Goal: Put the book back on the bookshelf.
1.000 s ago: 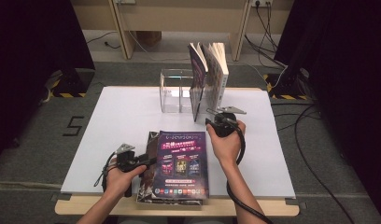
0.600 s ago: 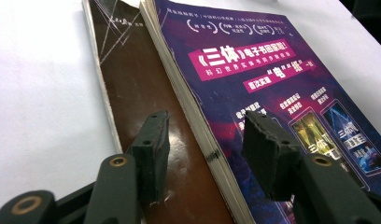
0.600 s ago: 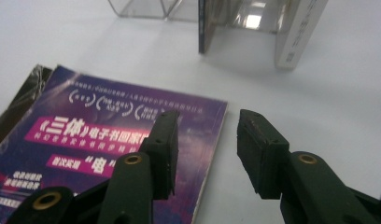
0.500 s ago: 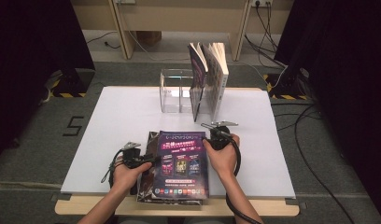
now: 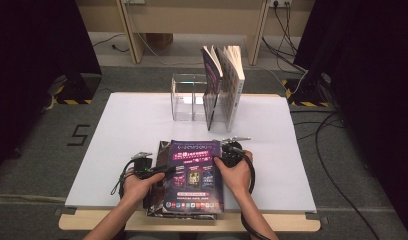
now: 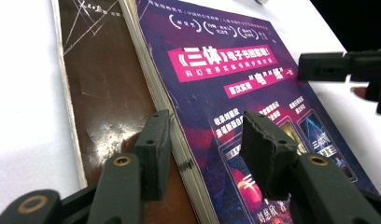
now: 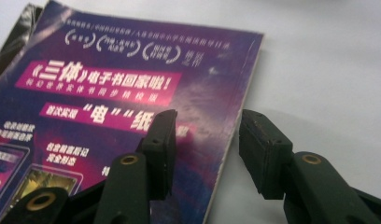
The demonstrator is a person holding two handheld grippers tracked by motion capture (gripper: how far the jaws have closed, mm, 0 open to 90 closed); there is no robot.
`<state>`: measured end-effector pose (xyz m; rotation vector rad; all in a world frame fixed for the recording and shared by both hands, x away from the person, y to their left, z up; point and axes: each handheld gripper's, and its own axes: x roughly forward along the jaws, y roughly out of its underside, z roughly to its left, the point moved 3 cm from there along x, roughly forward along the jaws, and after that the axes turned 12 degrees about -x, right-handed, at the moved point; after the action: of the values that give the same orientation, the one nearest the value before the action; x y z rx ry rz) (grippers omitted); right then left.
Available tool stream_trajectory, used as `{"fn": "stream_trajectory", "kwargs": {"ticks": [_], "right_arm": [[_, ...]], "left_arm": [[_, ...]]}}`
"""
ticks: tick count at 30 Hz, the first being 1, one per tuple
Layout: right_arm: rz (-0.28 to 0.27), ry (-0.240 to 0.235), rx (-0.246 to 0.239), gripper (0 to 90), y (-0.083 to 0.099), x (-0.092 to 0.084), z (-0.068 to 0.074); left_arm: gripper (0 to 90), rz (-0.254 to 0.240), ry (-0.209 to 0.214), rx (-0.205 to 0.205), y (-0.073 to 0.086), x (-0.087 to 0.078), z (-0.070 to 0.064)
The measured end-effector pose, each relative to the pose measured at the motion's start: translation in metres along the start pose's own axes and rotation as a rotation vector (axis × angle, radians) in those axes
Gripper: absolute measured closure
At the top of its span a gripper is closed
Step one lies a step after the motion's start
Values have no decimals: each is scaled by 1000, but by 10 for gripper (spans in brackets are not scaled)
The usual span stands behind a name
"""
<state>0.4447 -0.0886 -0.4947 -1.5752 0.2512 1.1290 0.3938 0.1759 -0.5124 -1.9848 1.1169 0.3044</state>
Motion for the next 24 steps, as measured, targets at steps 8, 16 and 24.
{"fn": "stream_trajectory", "kwargs": {"ticks": [8, 16, 24], "right_arm": [[-6, 34, -21, 533, -1, 4, 7], [-14, 43, -13, 527, 0, 4, 8], [-26, 56, -20, 528, 1, 4, 9]], "left_arm": [[565, 1, 16, -46, -6, -4, -2], [572, -10, 48, -64, -7, -11, -9], [580, 13, 89, -123, -2, -13, -7]]}}
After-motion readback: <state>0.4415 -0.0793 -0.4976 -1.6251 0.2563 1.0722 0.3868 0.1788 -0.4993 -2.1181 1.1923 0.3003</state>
